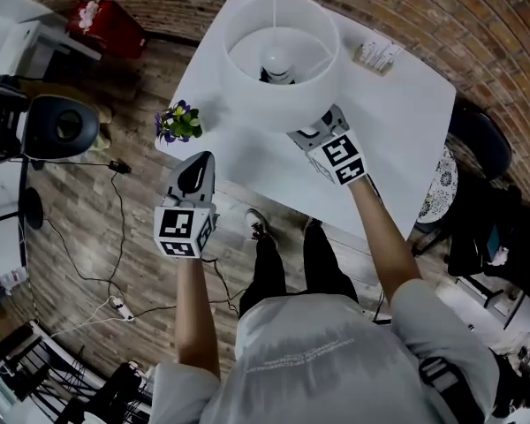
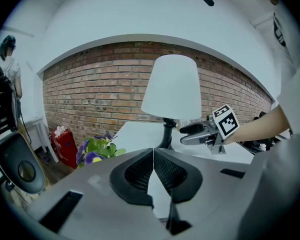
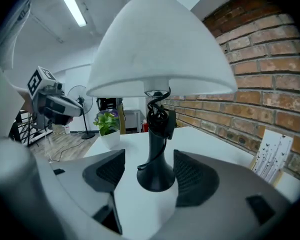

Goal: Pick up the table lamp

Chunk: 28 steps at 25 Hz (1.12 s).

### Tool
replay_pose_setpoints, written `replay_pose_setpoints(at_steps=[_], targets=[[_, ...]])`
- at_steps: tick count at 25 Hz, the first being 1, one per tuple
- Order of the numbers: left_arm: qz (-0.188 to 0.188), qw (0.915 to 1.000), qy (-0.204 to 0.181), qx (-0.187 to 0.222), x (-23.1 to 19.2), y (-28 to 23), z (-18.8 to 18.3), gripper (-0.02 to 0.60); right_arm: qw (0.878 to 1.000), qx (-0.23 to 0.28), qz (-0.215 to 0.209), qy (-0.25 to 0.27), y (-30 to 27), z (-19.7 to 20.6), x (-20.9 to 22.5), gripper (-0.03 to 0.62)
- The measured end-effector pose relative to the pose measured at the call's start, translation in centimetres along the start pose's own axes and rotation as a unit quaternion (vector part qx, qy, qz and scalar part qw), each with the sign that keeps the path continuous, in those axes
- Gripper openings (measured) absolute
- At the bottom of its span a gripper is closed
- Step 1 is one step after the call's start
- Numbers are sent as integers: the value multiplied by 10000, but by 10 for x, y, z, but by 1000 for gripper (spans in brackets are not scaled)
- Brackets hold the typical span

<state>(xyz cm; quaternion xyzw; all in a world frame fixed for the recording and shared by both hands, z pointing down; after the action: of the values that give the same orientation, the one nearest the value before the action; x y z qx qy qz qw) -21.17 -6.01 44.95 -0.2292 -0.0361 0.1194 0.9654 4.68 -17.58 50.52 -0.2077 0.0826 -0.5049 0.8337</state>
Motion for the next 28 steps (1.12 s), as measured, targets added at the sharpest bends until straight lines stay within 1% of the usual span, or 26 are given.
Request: replay_pose_setpoints(at_steps=[5, 7, 12, 17, 20, 28], targets=[[-76, 9999, 80, -62, -5, -8, 6, 14, 9997, 71, -17, 228, -20, -3, 12, 304], [-76, 9999, 67, -106, -7, -12, 9, 14, 9994, 152, -30, 306, -28, -7, 17, 313], [-92, 9995, 156, -264, -13, -14, 21, 14, 9987, 287, -18, 419, -48, -11, 23, 311], [-118, 9990, 199, -375, -18, -14, 30, 14, 9975, 415, 142, 562, -56, -15, 25, 308], [-125, 9989, 222, -394, -22, -14, 33, 14, 9963, 559, 216, 619, -60, -18, 26, 299], [-110, 9987, 204, -446, -27, -13, 36, 14, 9951, 714, 293, 614, -74, -19, 30, 268]])
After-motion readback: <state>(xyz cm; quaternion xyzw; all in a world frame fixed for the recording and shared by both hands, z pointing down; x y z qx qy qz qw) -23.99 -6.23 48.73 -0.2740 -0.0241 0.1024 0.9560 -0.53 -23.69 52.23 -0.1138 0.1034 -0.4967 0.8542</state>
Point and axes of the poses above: the fingertips, and each gripper's own axes: y backward along the fingers, x to its right, z out of its underside, the point moved 9 cm from there along y, backward along the fingers, and after that the axes turned 11 degrees about -z, right-handed, at the moved point
